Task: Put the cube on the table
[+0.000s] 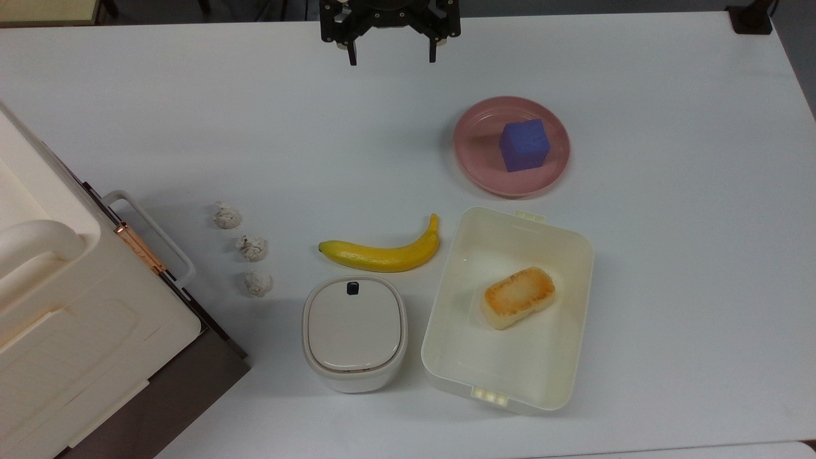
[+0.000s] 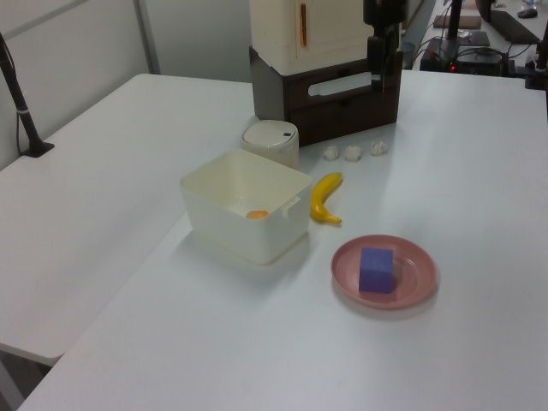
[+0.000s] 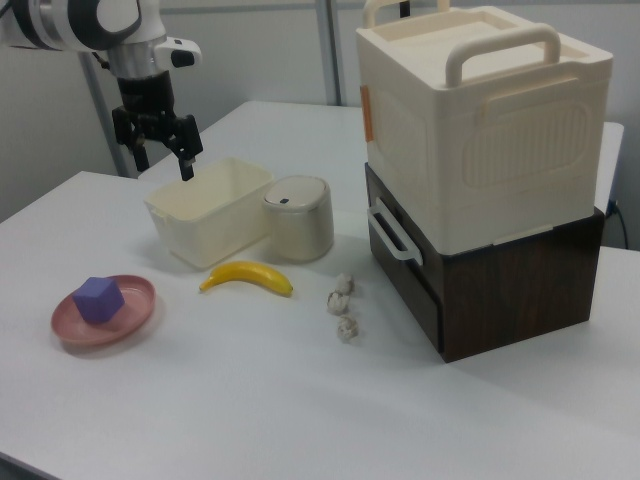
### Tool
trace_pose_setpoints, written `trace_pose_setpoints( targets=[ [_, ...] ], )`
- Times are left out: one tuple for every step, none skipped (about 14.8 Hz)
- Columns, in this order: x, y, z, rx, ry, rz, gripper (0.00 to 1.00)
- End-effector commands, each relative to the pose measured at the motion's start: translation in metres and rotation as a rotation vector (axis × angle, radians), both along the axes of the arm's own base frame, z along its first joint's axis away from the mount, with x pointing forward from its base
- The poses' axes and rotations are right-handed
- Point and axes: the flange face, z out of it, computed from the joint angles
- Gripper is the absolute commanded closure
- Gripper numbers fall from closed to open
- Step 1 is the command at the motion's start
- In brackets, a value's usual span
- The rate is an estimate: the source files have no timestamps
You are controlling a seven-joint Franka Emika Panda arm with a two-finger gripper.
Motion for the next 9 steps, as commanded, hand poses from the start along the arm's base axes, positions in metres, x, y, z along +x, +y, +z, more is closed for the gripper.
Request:
trace_pose_setpoints(
  targets=[
    [-0.004,0.0,0.002,0.028,-0.009,0.018,0.0],
    [-0.004,0.0,0.003,0.027,-0.009,0.02,0.0],
    [-0.004,-0.002,0.003,0.025,-0.01,0.017,0.0],
    [-0.004,-0.004,0.003,0.025,-0.01,0.015,0.0],
    [-0.003,-0.01,0.003,0.025,-0.01,0.004,0.0],
    [-0.003,-0.013,0.002,0.026,-0.01,0.0,0.0],
    [-0.002,-0.013,0.001,0.026,-0.008,0.018,0.0],
    [-0.002,-0.013,0.0,0.027,-0.006,0.028,0.0],
    [-0.003,-0.013,0.0,0.027,-0.005,0.033,0.0]
  ],
)
